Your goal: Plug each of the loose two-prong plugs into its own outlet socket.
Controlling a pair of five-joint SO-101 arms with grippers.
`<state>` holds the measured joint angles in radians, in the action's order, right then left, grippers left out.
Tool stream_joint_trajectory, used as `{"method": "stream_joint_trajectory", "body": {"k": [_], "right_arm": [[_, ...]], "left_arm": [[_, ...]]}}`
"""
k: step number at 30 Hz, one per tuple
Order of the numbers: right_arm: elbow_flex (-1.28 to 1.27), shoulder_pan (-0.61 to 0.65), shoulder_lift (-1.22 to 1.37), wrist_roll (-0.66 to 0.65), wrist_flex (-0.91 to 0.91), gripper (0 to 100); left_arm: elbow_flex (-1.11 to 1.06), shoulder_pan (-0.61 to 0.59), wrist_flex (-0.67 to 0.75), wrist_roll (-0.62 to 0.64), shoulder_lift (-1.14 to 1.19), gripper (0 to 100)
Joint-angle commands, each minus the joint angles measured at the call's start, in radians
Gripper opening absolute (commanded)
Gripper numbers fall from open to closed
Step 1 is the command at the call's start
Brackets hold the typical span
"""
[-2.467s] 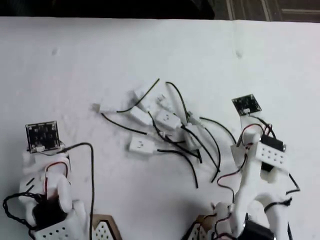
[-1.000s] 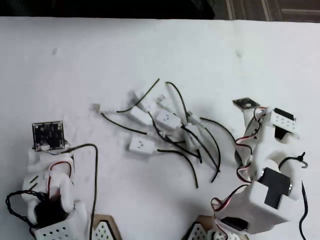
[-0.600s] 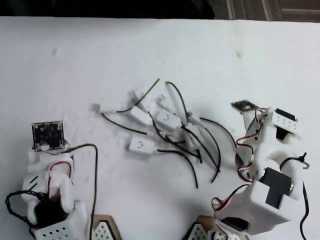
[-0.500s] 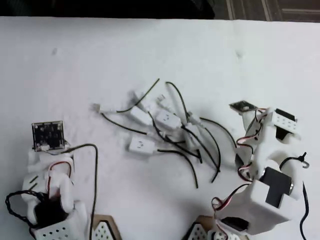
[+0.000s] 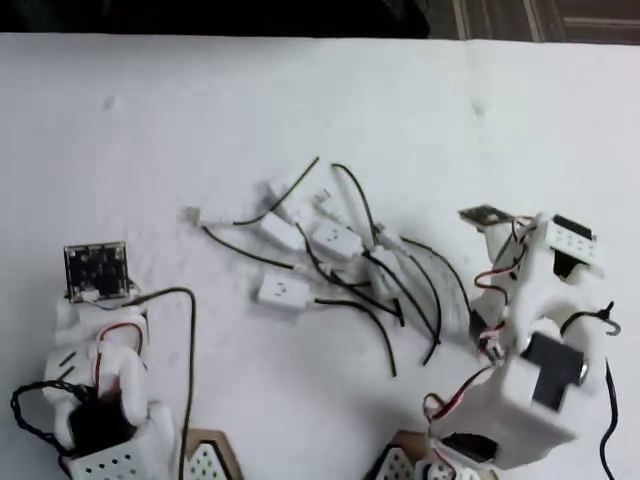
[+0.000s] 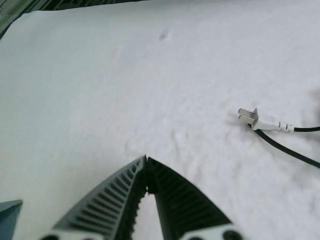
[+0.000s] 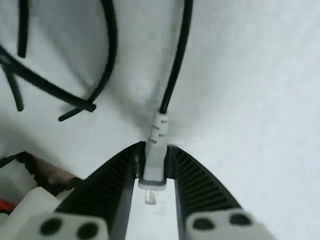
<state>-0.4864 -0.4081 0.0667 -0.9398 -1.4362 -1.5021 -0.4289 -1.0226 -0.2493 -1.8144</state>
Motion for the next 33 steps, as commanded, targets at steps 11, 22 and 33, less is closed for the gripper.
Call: {"method": "stream_joint_trajectory", "body": {"k": [11, 22, 33], "right_arm": [[0.014, 0.338, -0.839, 0.164, -0.272, 1.7], [0.054, 0.630, -1.162, 0.466, -0.246, 1.7], [0.218, 0.886, -1.187, 0.683, -0.240, 1.8]], "left_arm": [[0.034, 0.088, 0.078, 0.005, -0.008, 2], [0.224, 0.306, 0.169, 0.164, -0.008, 2], [0.407, 0.616, 0.173, 0.341, -0.008, 2]]}}
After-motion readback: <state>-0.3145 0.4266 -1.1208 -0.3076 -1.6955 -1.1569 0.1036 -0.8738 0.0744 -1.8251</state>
